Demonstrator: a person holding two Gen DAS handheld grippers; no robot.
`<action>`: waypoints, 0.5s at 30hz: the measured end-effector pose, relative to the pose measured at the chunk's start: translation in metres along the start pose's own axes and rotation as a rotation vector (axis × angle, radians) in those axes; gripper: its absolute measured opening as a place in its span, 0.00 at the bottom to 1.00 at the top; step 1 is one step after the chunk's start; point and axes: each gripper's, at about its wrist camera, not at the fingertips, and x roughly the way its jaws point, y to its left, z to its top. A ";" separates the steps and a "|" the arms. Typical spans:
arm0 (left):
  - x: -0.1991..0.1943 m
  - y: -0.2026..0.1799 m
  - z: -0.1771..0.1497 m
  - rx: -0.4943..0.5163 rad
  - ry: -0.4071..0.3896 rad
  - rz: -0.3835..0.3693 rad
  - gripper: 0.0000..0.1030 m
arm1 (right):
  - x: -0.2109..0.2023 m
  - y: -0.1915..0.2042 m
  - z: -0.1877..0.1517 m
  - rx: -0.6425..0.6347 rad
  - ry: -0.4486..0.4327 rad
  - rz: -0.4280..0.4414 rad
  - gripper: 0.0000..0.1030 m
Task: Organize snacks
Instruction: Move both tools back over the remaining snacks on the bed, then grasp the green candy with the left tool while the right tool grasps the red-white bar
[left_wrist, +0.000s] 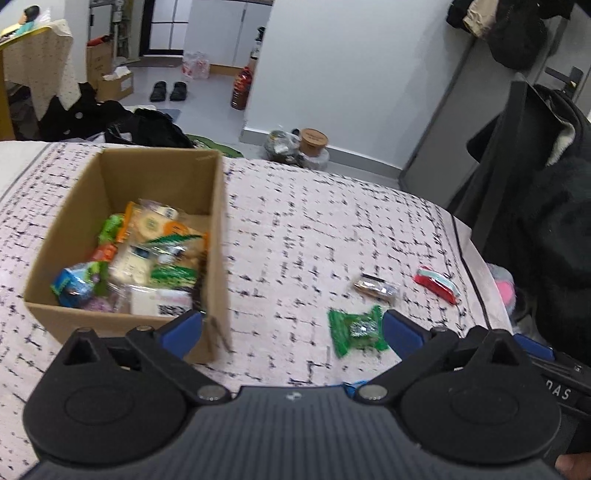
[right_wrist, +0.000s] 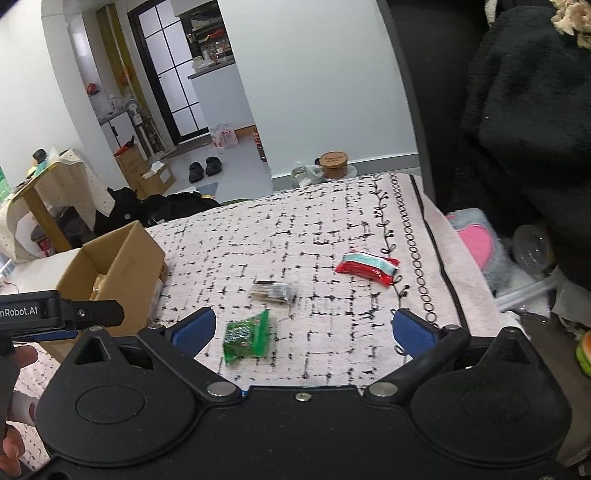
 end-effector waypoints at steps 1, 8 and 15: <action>0.002 -0.003 -0.001 0.001 0.006 -0.010 1.00 | -0.001 -0.001 -0.001 -0.002 0.000 0.002 1.00; 0.012 -0.019 -0.010 0.008 0.043 -0.039 1.00 | -0.005 -0.007 -0.004 -0.033 -0.008 -0.034 1.00; 0.021 -0.033 -0.019 0.036 0.062 -0.059 0.99 | -0.005 -0.020 -0.008 -0.013 0.011 -0.045 1.00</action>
